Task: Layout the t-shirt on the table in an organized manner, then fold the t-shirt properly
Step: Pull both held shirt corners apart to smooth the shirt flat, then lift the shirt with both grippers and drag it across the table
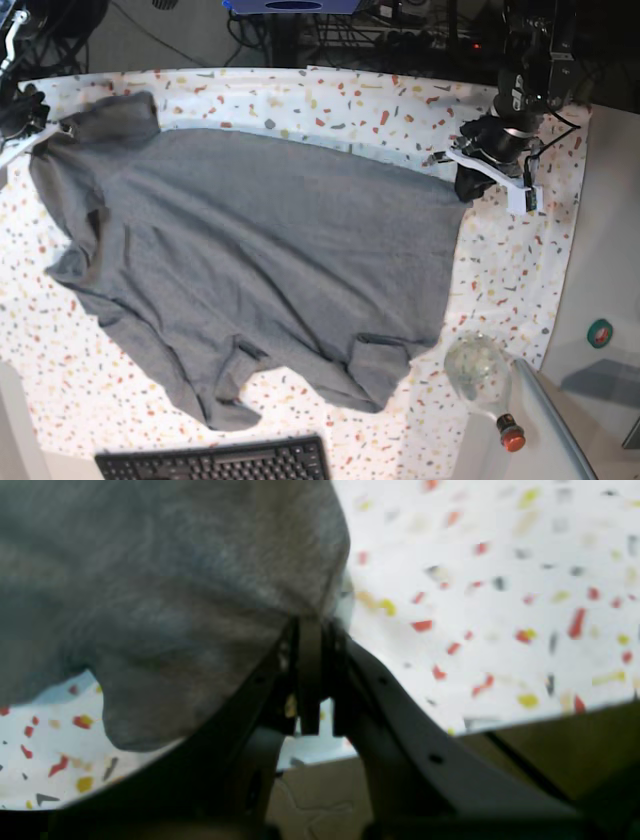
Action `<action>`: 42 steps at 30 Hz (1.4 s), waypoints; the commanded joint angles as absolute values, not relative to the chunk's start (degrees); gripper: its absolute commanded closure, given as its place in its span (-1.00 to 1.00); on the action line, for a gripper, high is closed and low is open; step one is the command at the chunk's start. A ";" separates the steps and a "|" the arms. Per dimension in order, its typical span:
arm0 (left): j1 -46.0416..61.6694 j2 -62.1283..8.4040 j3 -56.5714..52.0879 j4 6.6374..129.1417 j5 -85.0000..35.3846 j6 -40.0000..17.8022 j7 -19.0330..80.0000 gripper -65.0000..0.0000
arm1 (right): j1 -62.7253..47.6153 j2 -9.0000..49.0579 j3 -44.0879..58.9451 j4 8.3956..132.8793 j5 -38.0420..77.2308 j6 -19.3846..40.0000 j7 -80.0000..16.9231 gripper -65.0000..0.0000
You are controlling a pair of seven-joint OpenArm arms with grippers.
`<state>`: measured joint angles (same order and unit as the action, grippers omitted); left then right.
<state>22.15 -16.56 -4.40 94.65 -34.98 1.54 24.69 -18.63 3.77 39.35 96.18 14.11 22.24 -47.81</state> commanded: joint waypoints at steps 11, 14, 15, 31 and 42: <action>5.85 -11.65 -3.74 95.87 -24.04 1.01 40.13 1.00 | -8.92 6.20 37.05 93.41 13.76 19.30 -51.74 1.00; -3.30 -9.63 0.22 94.81 -18.68 1.01 44.79 1.00 | -0.48 8.40 33.45 86.20 10.77 19.30 -51.56 1.00; -6.73 -9.27 1.89 94.02 -17.71 1.01 45.93 1.00 | 2.86 9.10 32.84 83.74 9.45 19.30 -51.38 1.00; -66.33 0.84 10.86 61.05 -15.52 1.01 39.43 1.00 | 62.46 25.45 21.14 54.55 -3.74 19.82 -42.95 1.00; -42.68 1.27 5.49 88.04 -15.08 1.01 44.88 1.00 | 40.84 25.54 23.43 81.98 -3.65 21.41 -55.60 1.00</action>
